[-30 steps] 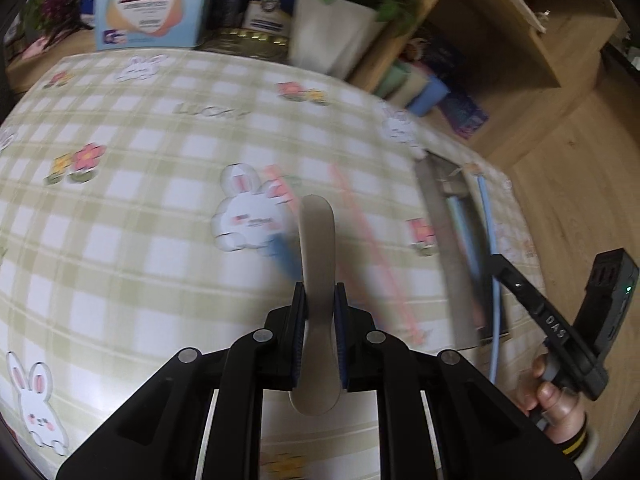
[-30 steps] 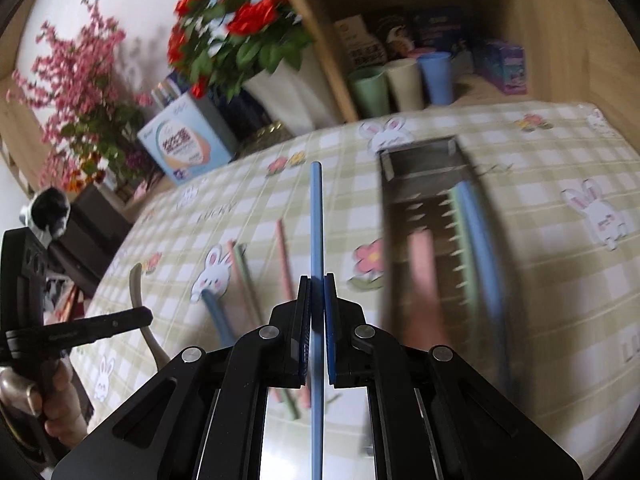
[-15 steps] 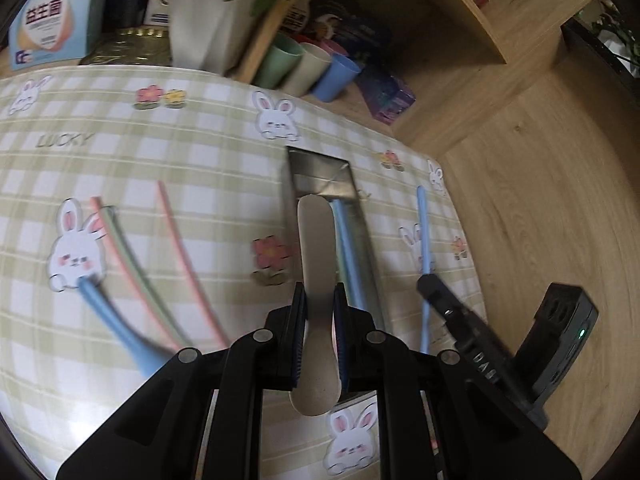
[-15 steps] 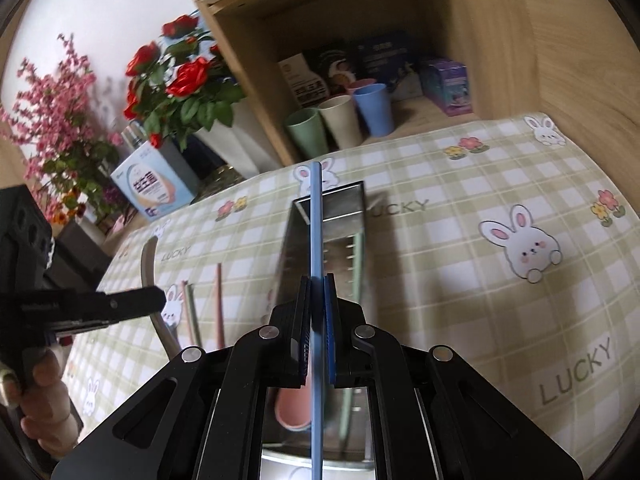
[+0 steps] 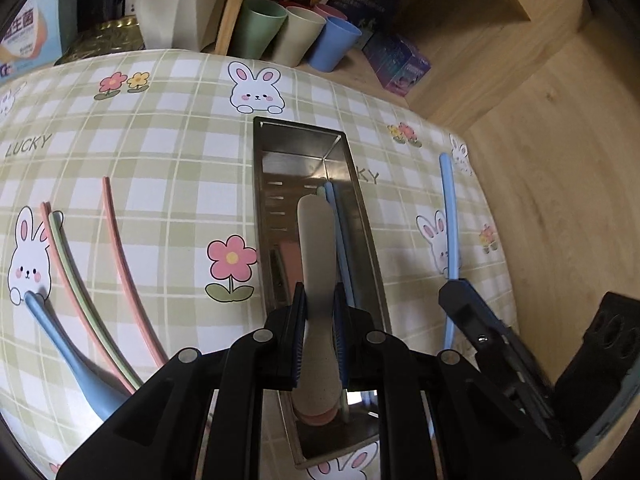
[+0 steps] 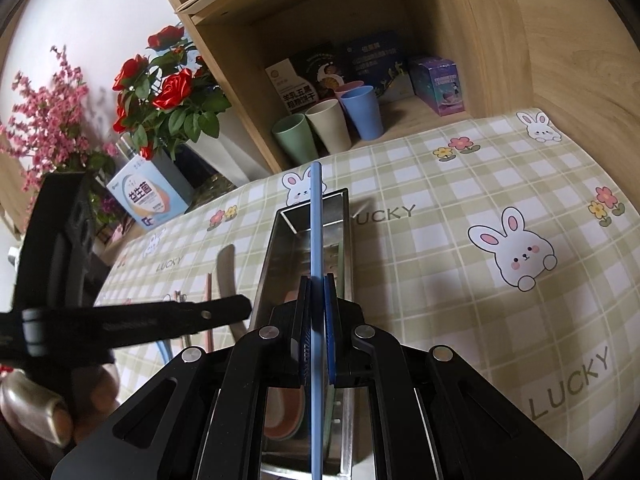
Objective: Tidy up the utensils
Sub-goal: 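Lower the white spoon into the tray with the left tool while the right tool carries the chopstick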
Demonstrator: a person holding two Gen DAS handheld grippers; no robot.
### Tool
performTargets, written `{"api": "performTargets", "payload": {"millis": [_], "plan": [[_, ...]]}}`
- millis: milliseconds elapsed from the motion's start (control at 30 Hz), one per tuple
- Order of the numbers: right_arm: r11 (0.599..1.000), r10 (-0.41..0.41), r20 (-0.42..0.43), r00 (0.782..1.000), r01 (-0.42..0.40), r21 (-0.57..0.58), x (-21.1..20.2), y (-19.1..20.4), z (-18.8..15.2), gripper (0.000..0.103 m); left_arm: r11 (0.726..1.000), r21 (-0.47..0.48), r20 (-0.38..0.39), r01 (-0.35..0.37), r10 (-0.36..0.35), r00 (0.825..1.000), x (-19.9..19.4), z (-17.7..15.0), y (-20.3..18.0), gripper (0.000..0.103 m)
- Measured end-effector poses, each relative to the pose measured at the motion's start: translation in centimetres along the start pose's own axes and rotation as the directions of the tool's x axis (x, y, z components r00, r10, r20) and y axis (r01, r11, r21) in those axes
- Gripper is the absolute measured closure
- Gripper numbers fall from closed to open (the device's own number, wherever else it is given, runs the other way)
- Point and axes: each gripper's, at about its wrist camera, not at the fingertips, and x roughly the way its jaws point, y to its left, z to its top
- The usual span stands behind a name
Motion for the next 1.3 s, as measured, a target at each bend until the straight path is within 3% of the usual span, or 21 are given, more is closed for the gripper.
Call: {"api": "performTargets", "payload": {"millis": [133, 667, 1000, 1300], "plan": [[1.0, 0.003, -0.003, 1.0, -0.003, 0.008, 0.2, -0.1, -0.2, 0.097, 0.998, 0.049, 0.004, -0.026, 0.026, 1.0, 0.6, -0.4, -0.5, 0.09], [1.0, -0.012, -0.019, 1.0, 0.012, 0.019, -0.1, -0.3, -0.8, 0.097, 0.995, 0.088, -0.043, -0.051, 0.055, 0.998, 1.7, -1.2, -0.6, 0.089], [0.999, -0.029, -0.032, 0.999, 0.029, 0.015, -0.2, -0.2, -0.8, 0.097, 0.994, 0.096, 0.025, -0.048, 0.046, 0.999, -1.0, -1.2, 0.0, 0.089], [0.998, -0.054, -0.068, 0.996, 0.051, -0.042, 1.2, 1.0, -0.4, 0.097, 0.99, 0.097, 0.106, -0.098, 0.088, 0.991, -4.2, -2.2, 2.4, 0.087]]}}
